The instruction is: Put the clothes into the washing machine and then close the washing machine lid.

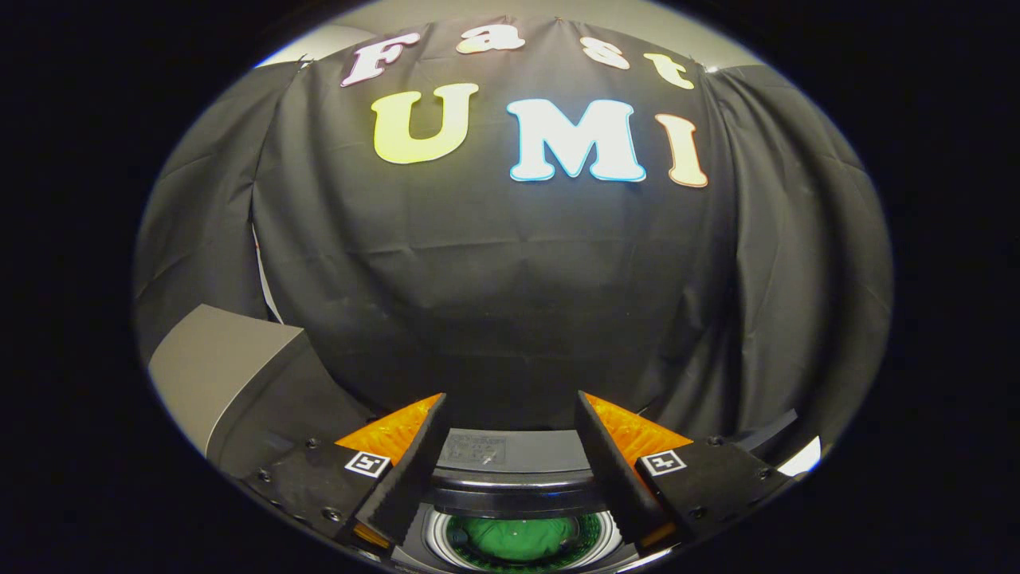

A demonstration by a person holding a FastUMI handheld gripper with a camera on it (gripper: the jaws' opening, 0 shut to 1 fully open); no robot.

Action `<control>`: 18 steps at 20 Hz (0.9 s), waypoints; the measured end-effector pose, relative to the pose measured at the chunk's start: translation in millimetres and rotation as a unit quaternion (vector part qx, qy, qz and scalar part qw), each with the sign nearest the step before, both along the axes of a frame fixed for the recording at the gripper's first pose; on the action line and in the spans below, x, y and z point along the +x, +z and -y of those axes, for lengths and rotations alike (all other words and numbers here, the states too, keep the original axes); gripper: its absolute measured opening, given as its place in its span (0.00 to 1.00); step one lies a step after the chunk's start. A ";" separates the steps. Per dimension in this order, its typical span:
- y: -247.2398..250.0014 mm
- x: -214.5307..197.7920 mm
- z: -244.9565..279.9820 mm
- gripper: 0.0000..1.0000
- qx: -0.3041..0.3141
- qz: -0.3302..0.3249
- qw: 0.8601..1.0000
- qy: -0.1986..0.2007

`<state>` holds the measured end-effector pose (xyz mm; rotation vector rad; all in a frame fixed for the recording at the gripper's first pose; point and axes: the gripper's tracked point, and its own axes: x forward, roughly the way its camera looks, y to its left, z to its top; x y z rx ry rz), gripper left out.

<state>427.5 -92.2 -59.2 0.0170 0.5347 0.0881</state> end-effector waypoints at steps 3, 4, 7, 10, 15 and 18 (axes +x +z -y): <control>-2.9 -13.5 1.2 0.98 -0.002 0.006 1.000 -0.005; -3.7 -20.0 1.6 0.98 -0.004 0.011 1.000 -0.008; -3.1 -44.8 -1.4 0.99 0.008 0.034 0.999 -0.012; -9.0 -75.1 -5.0 0.98 0.023 0.043 0.999 -0.020; -20.6 -139.1 -5.1 0.98 0.022 0.048 0.998 -0.034; -16.5 -175.6 0.7 0.98 0.018 0.056 0.997 -0.047</control>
